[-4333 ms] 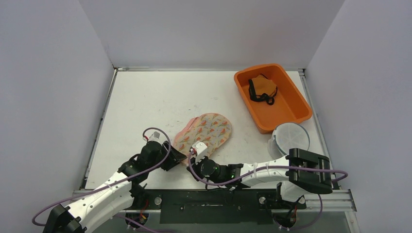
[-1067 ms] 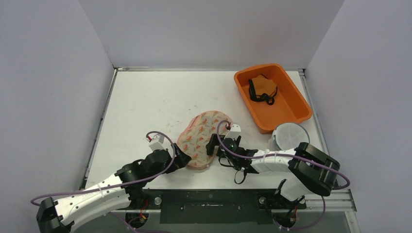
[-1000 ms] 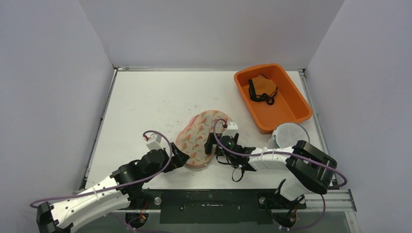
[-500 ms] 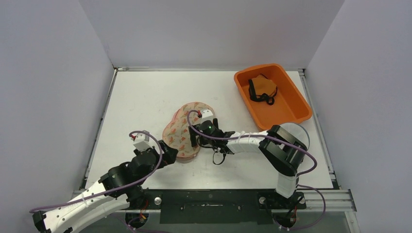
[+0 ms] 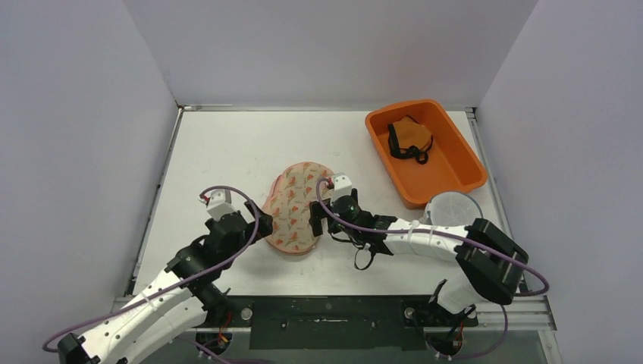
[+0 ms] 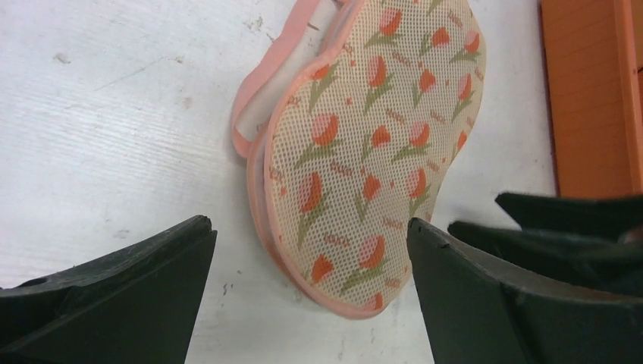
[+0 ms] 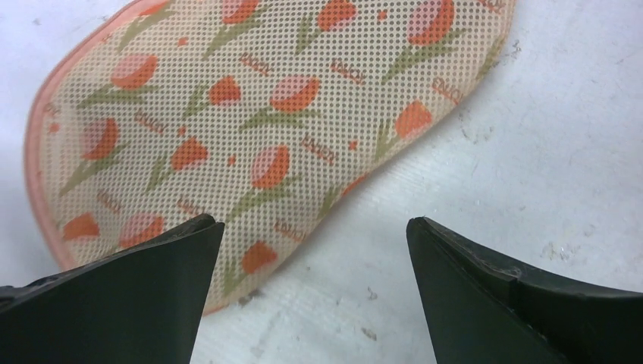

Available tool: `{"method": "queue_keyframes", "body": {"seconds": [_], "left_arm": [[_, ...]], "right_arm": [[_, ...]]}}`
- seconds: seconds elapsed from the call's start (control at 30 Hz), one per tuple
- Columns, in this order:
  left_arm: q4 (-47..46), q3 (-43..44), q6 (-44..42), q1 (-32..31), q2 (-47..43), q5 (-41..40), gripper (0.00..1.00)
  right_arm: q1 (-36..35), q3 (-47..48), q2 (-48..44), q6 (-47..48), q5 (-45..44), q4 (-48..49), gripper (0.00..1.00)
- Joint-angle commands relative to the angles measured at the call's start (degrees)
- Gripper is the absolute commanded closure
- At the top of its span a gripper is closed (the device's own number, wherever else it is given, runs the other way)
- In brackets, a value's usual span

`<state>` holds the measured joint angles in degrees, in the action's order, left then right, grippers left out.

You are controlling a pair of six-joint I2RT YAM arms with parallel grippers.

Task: Unzip the laundry bag and remove the bra
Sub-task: Move the laundry bag to the center of the board.

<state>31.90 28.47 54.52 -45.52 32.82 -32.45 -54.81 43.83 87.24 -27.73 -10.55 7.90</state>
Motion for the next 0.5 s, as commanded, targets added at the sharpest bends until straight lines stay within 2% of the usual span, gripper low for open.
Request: {"method": "queue_keyframes", "body": {"seconds": [0.0,0.07,0.13,0.37,0.47], "left_arm": [[-13.65,1.54,-6.37,11.26,5.86,18.32,0.07],[-16.67,1.40,-7.10,15.65,9.94,25.76,0.12],[-17.32,2.16,-8.54,18.11,13.89,29.05,0.15],[-20.92,0.85,-8.76,21.69,18.48,30.00,0.18],[-22.49,0.39,-8.46,22.19,20.25,31.22,0.26]], "right_arm": [[-1.23,-4.65,-7.80,-2.50,-1.24,1.06,0.02],[-1.73,-8.07,-11.27,-3.32,-0.64,1.95,0.03],[-2.39,-11.36,-14.86,-4.27,0.47,3.12,0.04],[-7.32,-18.21,-23.15,-6.66,0.19,5.38,0.05],[-8.23,-18.83,-23.99,-6.99,-0.47,5.05,0.06]]}}
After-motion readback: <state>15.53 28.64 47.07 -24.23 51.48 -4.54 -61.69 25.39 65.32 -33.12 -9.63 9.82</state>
